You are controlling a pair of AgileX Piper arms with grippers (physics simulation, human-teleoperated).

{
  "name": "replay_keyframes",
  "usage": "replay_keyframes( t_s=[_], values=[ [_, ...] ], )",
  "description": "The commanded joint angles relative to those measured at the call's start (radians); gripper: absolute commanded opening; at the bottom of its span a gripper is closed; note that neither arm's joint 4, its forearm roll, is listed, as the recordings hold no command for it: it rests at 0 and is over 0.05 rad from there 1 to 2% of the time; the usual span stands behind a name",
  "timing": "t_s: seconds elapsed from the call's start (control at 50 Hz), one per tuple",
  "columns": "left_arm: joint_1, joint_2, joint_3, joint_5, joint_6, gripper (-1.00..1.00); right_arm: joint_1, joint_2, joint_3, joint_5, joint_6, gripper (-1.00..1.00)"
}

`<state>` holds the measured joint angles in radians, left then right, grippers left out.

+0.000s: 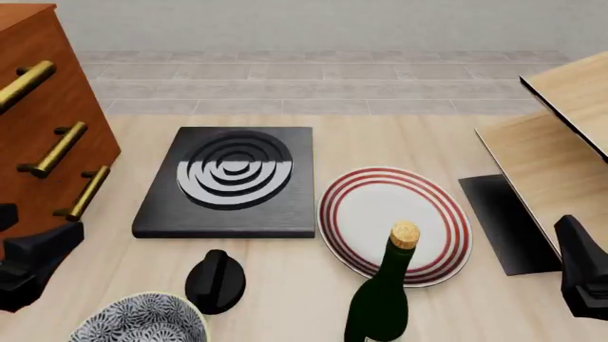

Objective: Put the bowl on the top of the cabinet.

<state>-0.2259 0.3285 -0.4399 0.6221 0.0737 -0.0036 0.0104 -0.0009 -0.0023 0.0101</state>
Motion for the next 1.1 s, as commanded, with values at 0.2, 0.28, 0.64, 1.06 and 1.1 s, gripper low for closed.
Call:
replay_keyframes(
  t_s=[0.2,0.28,0.64,1.06,1.1],
  values=[
    [-0.022,-0.02,0.064,0.082,-0.035,1.0,0.002,0.002,0.001,0.0,-0.002,1.0],
    [-0.035,-0.026,0.065,0.101,-0.04,1.0,0.002,0.005,0.0,-0.002,-0.004,1.0],
    [-0.061,-0.06,0.06,0.167,-0.068,1.0,0.004,0.005,-0.001,-0.002,-0.008,1.0],
    [-0.062,-0.107,0.147,0.198,-0.116,1.0,0.008,0.003,0.0,0.001,-0.014,1.0],
    [-0.059,-0.107,0.15,0.197,-0.116,1.0,0.008,0.003,0.0,0.002,-0.014,1.0]
  ],
)
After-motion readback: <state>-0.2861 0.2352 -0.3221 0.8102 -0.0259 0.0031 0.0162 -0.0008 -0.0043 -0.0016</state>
